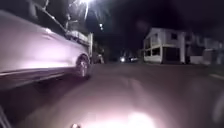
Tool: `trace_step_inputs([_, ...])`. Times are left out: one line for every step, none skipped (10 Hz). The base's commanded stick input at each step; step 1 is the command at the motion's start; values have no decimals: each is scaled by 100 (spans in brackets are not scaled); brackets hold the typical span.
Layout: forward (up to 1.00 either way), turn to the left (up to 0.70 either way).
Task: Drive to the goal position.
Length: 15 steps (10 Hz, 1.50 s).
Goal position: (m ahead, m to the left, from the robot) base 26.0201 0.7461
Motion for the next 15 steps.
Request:
trace_step_inputs([100,-18])
trace_step_inputs([100,-3])
trace_step_inputs([100,0])
trace_step_inputs([100,0])
trace_step_inputs([100,0])
trace_step_inputs([100,0])
trace_step_inputs([100,0])
trace_step_inputs([100,0])
trace_step_inputs([100,0])
trace_step_inputs([100,0])
trace_step_inputs([100,0])
trace_step_inputs([100,0])
trace_step_inputs([100,0])
trace_step_inputs([100,-2])
trace_step_inputs([100,-22])
